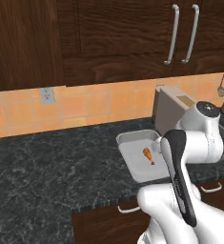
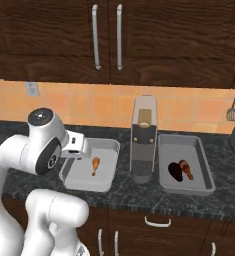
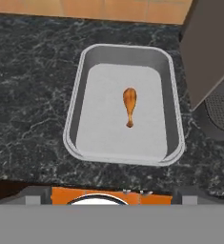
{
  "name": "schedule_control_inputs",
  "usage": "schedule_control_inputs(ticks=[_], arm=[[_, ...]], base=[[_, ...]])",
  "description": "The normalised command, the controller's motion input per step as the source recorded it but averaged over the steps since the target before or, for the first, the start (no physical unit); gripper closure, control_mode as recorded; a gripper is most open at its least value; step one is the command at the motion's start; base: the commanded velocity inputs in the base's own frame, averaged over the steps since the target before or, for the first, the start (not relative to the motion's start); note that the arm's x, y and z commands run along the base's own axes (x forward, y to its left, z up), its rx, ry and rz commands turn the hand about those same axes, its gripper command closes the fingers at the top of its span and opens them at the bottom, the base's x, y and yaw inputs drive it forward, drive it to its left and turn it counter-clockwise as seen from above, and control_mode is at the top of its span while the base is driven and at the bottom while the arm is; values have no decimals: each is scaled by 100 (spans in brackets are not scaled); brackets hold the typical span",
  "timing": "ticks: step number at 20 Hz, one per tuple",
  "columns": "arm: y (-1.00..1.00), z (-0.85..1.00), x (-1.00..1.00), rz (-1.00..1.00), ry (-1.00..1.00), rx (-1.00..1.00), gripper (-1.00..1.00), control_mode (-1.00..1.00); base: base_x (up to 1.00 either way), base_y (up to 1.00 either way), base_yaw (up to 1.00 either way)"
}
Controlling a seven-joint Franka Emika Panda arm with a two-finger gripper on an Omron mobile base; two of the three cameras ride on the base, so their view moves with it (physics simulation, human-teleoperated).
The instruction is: Place one avocado and one chicken drumstick in each tupperware on the nearby counter, to pack two identical lunches.
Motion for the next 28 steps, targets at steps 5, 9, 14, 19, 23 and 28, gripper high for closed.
schedule_control_inputs(ticks=[5, 9, 14, 19, 23, 28], arm=[[0, 0, 0, 0, 0, 0, -100, 100], [0, 0, 0, 0, 0, 0, -100, 100], [0, 0, 0, 0, 0, 0, -100, 100], [0, 0, 0, 0, 0, 0, -100, 100], [0, 0, 0, 0, 0, 0, -100, 100], [0, 0, 0, 0, 0, 0, -100, 100]], base=[[-100, 40, 8], [-74, -53, -13], [-17, -100, -23], [-7, -100, -22], [-11, -100, -27], [-2, -100, -31]])
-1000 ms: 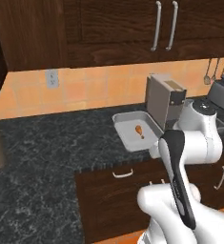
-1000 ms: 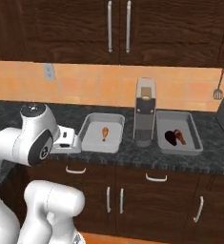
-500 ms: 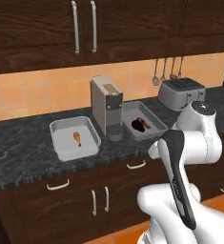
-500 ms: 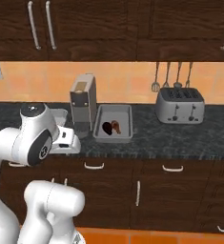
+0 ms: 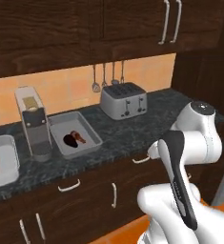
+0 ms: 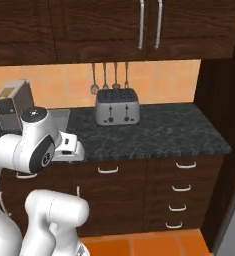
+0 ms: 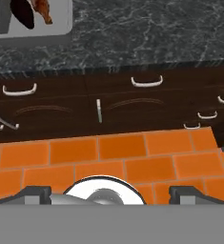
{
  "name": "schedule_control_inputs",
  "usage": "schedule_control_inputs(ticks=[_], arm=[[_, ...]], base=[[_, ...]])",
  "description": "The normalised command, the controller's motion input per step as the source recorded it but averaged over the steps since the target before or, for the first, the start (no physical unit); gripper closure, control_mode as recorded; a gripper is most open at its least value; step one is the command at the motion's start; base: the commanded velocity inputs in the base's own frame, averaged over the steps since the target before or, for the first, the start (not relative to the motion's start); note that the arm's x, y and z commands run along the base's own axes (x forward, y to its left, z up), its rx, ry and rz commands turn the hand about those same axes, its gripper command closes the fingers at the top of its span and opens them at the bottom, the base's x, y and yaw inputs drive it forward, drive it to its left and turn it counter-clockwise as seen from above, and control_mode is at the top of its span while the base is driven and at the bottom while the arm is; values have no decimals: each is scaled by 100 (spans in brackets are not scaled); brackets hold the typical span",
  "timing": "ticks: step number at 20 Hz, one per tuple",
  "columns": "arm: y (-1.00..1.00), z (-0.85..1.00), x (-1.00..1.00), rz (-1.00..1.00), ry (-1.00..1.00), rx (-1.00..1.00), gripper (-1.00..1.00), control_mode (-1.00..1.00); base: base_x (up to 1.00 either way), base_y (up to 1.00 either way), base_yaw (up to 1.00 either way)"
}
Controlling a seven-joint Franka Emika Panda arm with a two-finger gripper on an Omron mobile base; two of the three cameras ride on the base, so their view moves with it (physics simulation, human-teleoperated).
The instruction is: Place one avocado and one chicken drumstick in each tupperware on the nearby counter, to pack two identical lunches.
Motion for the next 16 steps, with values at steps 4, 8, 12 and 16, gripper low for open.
schedule_control_inputs(ticks=[4, 8, 12, 16], arm=[[0, 0, 0, 0, 0, 0, -100, 100], [0, 0, 0, 0, 0, 0, -100, 100], [0, 0, 0, 0, 0, 0, -100, 100], [0, 0, 0, 0, 0, 0, -100, 100]], base=[[-21, -100, -28], [-19, -100, -18], [6, -100, 0], [15, -100, 0]])
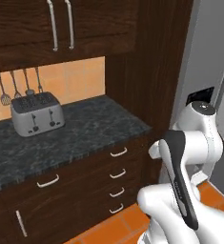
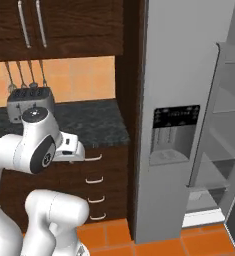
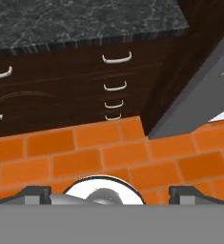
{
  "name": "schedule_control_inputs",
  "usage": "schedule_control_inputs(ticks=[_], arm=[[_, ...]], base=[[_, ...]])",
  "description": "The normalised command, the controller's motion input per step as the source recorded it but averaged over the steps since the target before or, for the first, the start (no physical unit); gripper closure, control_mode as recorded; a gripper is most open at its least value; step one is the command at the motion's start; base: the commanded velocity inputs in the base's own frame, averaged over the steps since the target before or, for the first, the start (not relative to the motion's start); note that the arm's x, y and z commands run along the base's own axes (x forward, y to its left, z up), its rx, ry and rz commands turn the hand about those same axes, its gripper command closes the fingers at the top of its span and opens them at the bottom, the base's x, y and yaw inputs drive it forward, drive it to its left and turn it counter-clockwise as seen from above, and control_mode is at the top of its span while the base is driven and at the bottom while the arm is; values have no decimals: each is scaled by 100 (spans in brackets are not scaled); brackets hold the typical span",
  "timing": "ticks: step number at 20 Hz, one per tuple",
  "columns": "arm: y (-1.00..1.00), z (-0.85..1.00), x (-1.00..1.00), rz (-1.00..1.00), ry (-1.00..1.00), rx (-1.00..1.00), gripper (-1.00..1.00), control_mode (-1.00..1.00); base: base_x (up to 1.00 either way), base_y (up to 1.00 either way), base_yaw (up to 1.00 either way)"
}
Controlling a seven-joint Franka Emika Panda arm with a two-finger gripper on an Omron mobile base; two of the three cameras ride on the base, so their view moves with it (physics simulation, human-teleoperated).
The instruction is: Place one avocado and one chicken drumstick in each tupperware on the nearby counter, to pack two identical lunches.
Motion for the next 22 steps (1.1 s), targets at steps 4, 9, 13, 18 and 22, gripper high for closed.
schedule_control_inputs(ticks=[4, 9, 13, 18, 22], arm=[[0, 0, 0, 0, 0, 0, -100, 100], [0, 0, 0, 0, 0, 0, -100, 100], [0, 0, 0, 0, 0, 0, -100, 100], [0, 0, 0, 0, 0, 0, -100, 100], [0, 0, 0, 0, 0, 0, -100, 100]], base=[[13, -100, 0], [12, -100, 6], [13, -100, 13], [9, -100, 20], [8, -80, 21]])
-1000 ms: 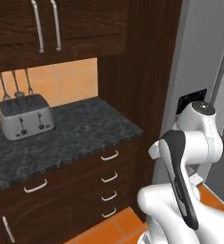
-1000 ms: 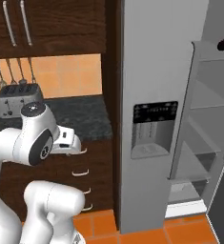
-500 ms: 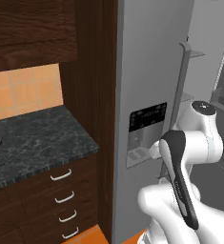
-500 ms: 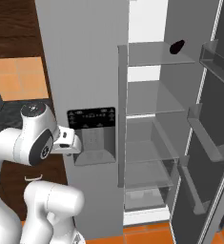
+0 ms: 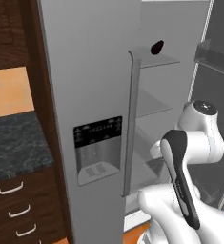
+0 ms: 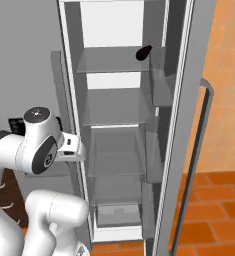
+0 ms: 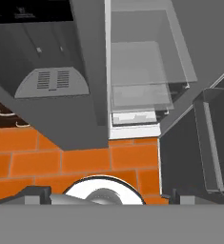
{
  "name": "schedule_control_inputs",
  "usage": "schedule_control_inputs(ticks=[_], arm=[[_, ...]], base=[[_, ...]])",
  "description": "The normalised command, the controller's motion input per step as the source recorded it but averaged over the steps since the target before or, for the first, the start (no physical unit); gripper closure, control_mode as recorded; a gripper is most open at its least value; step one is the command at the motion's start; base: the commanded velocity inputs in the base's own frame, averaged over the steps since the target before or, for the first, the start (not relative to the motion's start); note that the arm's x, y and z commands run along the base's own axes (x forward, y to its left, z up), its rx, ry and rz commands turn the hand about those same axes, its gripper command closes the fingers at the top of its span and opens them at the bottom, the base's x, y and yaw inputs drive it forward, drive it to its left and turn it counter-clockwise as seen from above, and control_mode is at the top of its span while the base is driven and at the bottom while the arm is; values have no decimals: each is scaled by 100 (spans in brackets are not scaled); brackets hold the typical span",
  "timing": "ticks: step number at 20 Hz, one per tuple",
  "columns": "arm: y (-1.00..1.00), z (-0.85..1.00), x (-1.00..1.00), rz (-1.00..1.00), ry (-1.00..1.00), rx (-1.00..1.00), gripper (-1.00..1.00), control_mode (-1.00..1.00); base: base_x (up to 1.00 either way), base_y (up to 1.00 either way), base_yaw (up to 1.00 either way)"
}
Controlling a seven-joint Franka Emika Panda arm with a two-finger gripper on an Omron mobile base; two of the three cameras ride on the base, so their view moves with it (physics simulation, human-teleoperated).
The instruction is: Place one avocado and one chicken drumstick in each tupperware on the nearby counter, to pack two identical lunches.
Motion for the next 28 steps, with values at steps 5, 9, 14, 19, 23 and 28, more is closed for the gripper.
schedule_control_inputs(ticks=[5, 9, 14, 19, 23, 28], arm=[[0, 0, 0, 0, 0, 0, -100, 100], [0, 0, 0, 0, 0, 0, -100, 100], [0, 0, 0, 0, 0, 0, -100, 100], [0, 0, 0, 0, 0, 0, -100, 100], [0, 0, 0, 0, 0, 0, -100, 100], [0, 0, 0, 0, 0, 0, -100, 100]], base=[[29, -11, 2], [37, 33, -18], [20, 0, -20], [42, 0, -10], [42, -3, -3], [10, -26, 0]])
